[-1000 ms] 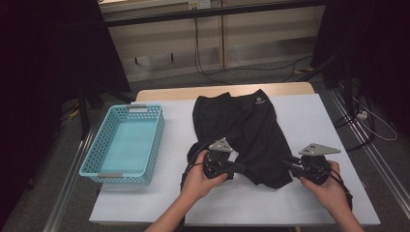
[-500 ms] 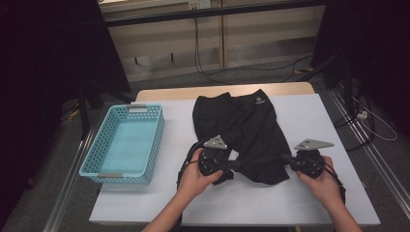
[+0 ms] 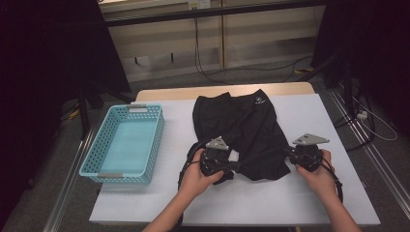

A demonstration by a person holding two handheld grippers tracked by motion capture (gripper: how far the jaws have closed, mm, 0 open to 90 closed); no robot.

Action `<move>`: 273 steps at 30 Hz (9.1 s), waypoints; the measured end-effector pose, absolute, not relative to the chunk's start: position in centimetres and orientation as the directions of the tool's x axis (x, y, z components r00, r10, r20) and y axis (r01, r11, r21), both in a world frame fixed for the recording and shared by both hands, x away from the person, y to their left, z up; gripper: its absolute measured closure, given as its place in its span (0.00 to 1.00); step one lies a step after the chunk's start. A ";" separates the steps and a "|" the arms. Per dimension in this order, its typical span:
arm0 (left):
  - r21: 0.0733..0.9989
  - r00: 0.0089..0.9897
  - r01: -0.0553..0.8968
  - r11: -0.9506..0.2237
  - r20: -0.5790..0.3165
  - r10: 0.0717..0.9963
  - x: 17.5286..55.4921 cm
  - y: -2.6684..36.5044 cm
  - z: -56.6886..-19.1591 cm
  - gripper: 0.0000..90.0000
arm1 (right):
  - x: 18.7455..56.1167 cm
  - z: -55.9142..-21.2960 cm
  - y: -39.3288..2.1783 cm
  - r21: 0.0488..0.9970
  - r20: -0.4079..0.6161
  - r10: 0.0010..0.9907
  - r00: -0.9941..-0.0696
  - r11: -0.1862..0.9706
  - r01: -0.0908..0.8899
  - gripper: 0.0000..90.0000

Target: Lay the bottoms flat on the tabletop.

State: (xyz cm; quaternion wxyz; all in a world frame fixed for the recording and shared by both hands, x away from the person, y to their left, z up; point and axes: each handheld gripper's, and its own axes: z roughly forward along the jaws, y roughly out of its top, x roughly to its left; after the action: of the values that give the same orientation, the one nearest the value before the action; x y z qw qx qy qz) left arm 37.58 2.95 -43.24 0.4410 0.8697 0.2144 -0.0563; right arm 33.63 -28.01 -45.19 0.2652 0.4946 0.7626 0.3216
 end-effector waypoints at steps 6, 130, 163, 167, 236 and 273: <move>0.750 0.903 0.419 -0.512 -0.284 0.322 37.6 3.1 -42.9 1.00 | 32.4 -44.2 -29.0 0.775 -0.033 0.932 -0.361 0.252 0.580 0.86; 0.773 0.896 0.382 -0.507 -0.175 0.409 38.7 5.3 -42.5 0.25 | 28.6 -45.0 -31.4 0.708 -0.036 0.958 -0.283 0.224 0.669 0.74; 0.769 0.881 0.388 -0.508 -0.149 0.449 39.3 6.7 -42.3 0.21 | 27.8 -44.0 -23.4 0.749 0.018 0.857 -0.515 0.330 0.575 0.54; 0.769 0.877 0.392 -0.504 -0.148 0.457 39.3 6.9 -42.3 0.21 | 28.2 -44.2 -21.9 0.741 0.019 0.836 -0.549 0.356 0.569 0.62; 0.768 0.857 0.412 -0.491 -0.143 0.495 40.3 8.8 -42.2 0.20 | 38.5 -46.1 -30.0 0.734 0.030 0.976 -0.218 0.126 0.668 0.94; 0.759 0.811 0.448 -0.472 -0.123 0.572 40.5 12.4 -41.6 0.13 | 35.0 -43.3 -20.6 0.778 0.066 0.865 -0.498 0.268 0.568 0.28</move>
State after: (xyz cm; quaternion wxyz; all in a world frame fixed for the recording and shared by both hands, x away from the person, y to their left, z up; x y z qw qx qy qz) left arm 40.52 12.37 -41.59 0.4184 0.8546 0.2984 0.0739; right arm 34.96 -20.59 -43.31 0.1906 0.4634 0.7730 0.3891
